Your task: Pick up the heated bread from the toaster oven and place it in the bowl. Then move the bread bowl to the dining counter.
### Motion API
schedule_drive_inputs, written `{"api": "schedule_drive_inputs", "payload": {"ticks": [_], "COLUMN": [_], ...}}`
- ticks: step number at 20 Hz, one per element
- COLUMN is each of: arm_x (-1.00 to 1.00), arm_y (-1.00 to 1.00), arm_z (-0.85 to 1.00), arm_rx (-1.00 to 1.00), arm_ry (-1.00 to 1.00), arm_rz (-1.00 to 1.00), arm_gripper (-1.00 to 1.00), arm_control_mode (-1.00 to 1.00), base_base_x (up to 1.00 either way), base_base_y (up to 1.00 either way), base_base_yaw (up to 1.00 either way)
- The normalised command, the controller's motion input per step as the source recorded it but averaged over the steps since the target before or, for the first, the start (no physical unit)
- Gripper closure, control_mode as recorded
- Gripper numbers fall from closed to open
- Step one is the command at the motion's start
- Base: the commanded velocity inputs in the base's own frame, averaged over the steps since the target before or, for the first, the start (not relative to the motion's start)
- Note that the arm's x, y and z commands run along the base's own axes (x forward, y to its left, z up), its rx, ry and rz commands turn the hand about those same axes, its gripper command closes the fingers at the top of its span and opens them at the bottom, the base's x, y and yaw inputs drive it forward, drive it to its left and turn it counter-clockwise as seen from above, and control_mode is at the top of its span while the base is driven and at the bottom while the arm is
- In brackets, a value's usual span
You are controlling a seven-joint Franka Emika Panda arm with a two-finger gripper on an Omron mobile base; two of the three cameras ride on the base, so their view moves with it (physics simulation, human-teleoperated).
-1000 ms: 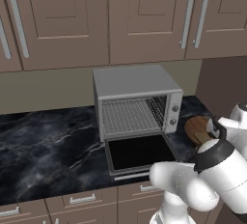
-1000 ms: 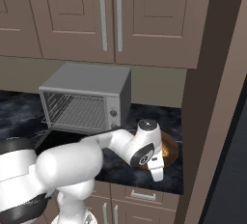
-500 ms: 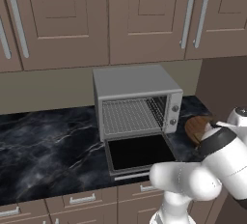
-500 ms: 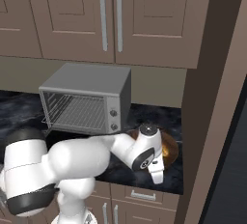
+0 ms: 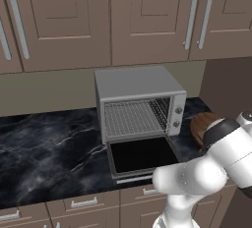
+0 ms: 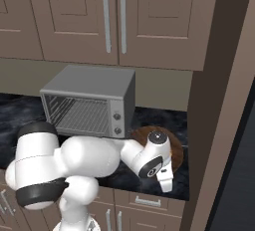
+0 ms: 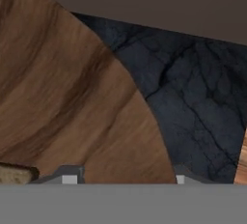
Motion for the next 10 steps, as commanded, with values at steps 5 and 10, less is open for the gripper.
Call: {"api": "schedule_drive_inputs", "payload": {"ticks": [5,10], "arm_x": [-0.02,-0.10], "arm_y": [0.00,0.08], "arm_z": [0.13,0.56], "arm_rx": [0.00,0.00], "arm_ry": [-0.03,-0.13], "arm_rz": [0.00,-0.04], "arm_gripper": [1.00,1.00], "arm_control_mode": [-1.00,-1.00], "base_base_x": [0.00,0.00], "base_base_y": [0.00,0.00], "base_base_yaw": [0.00,0.00]}}
